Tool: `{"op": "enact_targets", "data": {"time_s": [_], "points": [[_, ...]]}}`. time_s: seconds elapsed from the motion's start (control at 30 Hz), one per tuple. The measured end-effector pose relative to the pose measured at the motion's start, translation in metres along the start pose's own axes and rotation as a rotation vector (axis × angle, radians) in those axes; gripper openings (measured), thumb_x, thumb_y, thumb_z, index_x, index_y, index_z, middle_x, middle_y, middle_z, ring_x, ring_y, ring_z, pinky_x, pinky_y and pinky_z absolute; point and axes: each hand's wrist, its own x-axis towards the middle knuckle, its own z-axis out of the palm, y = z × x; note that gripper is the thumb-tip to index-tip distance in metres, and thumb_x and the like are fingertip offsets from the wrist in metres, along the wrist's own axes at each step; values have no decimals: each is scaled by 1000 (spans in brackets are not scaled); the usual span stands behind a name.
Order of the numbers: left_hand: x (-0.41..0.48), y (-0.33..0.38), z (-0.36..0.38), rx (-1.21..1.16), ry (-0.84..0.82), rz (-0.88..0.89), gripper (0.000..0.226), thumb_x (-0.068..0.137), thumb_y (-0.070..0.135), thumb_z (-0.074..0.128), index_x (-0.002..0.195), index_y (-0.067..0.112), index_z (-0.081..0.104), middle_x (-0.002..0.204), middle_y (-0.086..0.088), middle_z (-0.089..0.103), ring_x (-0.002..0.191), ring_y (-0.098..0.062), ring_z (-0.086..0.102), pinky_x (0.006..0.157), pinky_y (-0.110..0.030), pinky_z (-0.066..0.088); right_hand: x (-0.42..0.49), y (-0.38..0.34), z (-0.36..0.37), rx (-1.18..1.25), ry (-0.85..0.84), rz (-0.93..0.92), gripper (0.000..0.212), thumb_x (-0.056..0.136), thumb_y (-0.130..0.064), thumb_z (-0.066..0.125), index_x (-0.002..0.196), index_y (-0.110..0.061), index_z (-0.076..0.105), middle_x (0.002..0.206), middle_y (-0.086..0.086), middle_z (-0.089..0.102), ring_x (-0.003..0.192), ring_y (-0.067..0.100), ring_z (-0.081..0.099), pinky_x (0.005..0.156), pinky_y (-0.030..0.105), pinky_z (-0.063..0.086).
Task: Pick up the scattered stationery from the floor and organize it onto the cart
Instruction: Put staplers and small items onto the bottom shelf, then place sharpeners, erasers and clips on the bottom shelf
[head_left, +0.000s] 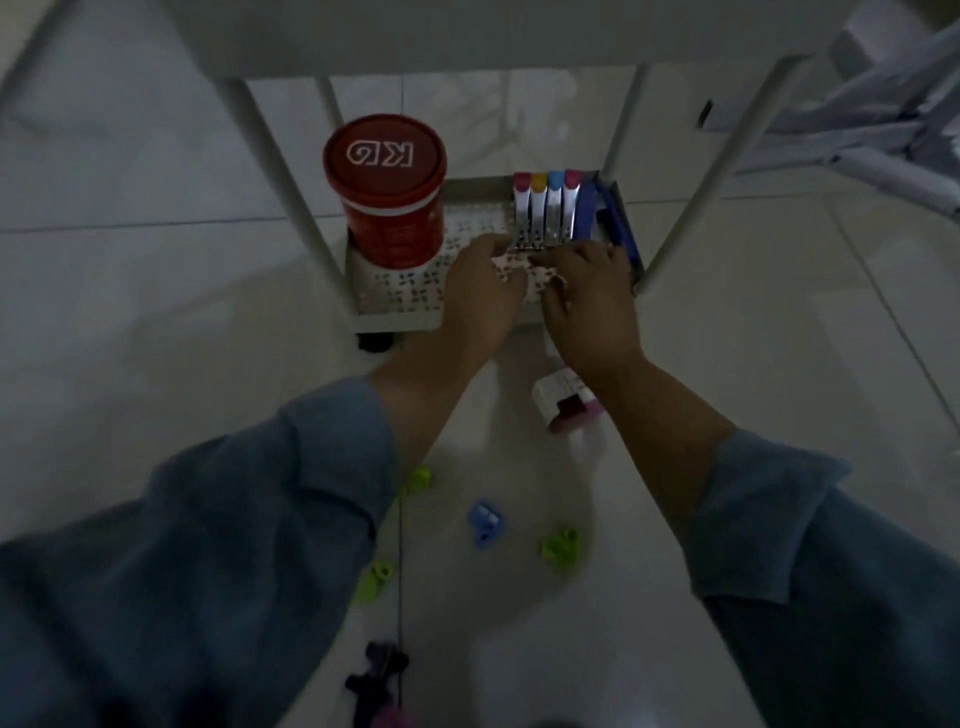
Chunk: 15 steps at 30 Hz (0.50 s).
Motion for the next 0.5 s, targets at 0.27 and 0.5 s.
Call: {"op": "enact_targets", "data": {"time_s": [0.27, 0.5], "points": [[-128, -23, -45, -195, 112, -68, 27, 91, 8, 52, 117, 15, 59, 120, 0, 57, 107, -10, 50, 92, -22, 42, -106, -62, -20, 266, 9, 111, 31, 84, -5, 47, 107, -10, 67, 103, 11, 64, 100, 22, 52, 85, 22, 36], [-247, -66, -103, -166, 162, -269, 29, 92, 10, 54, 121, 14, 57, 126, -2, 56, 111, -13, 52, 91, -19, 39, -229, -117, -7, 406, -121, 259, 27, 83, -6, 48, 101, -5, 68, 97, 12, 65, 92, 31, 60, 81, 44, 51]]}}
